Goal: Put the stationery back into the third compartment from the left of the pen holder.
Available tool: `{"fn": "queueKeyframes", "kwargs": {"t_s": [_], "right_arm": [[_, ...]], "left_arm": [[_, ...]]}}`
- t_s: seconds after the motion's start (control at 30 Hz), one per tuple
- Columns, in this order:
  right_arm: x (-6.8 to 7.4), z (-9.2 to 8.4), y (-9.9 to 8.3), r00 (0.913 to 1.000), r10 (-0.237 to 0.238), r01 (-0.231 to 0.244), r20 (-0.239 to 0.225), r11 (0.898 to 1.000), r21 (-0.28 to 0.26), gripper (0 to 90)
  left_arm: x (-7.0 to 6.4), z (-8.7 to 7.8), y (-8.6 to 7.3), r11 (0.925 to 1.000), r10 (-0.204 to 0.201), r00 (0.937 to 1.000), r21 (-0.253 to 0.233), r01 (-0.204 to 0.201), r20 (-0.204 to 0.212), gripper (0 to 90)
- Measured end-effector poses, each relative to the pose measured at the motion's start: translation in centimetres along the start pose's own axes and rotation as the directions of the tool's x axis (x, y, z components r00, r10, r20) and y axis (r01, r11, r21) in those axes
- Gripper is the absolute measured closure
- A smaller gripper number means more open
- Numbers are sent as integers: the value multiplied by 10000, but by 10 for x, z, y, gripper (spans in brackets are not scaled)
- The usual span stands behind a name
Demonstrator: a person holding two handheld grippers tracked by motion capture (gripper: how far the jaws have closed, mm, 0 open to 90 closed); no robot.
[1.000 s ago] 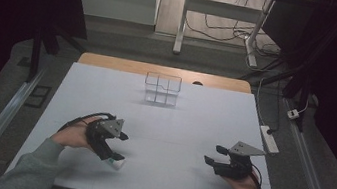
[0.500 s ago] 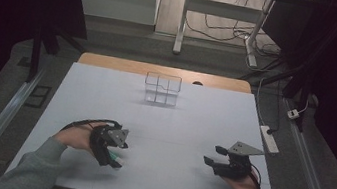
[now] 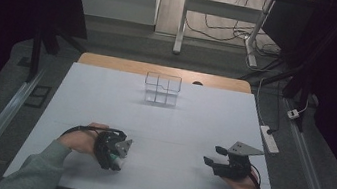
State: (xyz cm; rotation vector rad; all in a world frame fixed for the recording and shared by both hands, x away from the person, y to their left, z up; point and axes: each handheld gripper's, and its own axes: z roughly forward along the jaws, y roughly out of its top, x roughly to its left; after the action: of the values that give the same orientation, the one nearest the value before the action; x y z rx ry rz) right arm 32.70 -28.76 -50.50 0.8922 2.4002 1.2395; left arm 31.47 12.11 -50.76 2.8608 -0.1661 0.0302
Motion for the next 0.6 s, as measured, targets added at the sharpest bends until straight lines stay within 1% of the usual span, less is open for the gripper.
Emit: {"fn": "queueKeyframes", "kwargs": {"t_s": [0.03, 0.07, 0.1, 0.13, 0.17, 0.27, 0.33, 0.43, 0.53, 0.57, 0.6], "right_arm": [[0, 0, 0, 10000, 4, -4, 9, 10000, -13, 329], [0, 0, 0, 10000, 15, -15, 37, 10000, -34, 329], [0, -1, 0, 10000, 21, -21, 28, 10000, -31, 329], [0, 0, 0, 10000, 25, -25, 52, 10000, -34, 329], [0, 0, 0, 10000, 27, -27, 15, 10000, -33, 329], [0, 0, 0, 10000, -3, 3, 15, 10000, 33, 329], [0, 0, 0, 10000, -17, 17, 17, 10000, 48, 329], [0, 0, 0, 10000, -15, 15, 42, 10000, 19, 329], [0, 0, 0, 10000, 4, -4, 28, 10000, 0, 329], [0, 0, 0, 10000, 9, -9, 26, 10000, -14, 329], [0, 0, 0, 10000, 9, -9, 21, 10000, -12, 329]], "left_arm": [[0, 0, 0, 9999, 107, 9999, -51, -107, 19, 448], [-1, 0, -1, 9998, 178, 9998, -82, -177, 121, 473], [-1, 0, -1, 9996, 272, 9992, -109, -269, 282, 520], [-2, -1, -1, 9991, 399, 9988, -130, -396, 269, 566], [-3, -1, -1, 9988, 470, 9984, -117, -467, 302, 593], [-4, -1, -1, 9973, 725, 9970, -156, -722, 254, 619], [-5, -1, -1, 9967, 803, 9966, -157, -800, 198, 626], [-4, -3, -2, 9976, 636, 9980, -275, -634, 63, 631], [-2, -11, -7, 9956, 408, 9992, -839, -409, -28, 634], [-2, -13, -9, 9934, 182, 9998, -1130, -192, -99, 636], [-2, -17, -11, 9914, 4, 9999, -1310, -25, -162, 637]]}}
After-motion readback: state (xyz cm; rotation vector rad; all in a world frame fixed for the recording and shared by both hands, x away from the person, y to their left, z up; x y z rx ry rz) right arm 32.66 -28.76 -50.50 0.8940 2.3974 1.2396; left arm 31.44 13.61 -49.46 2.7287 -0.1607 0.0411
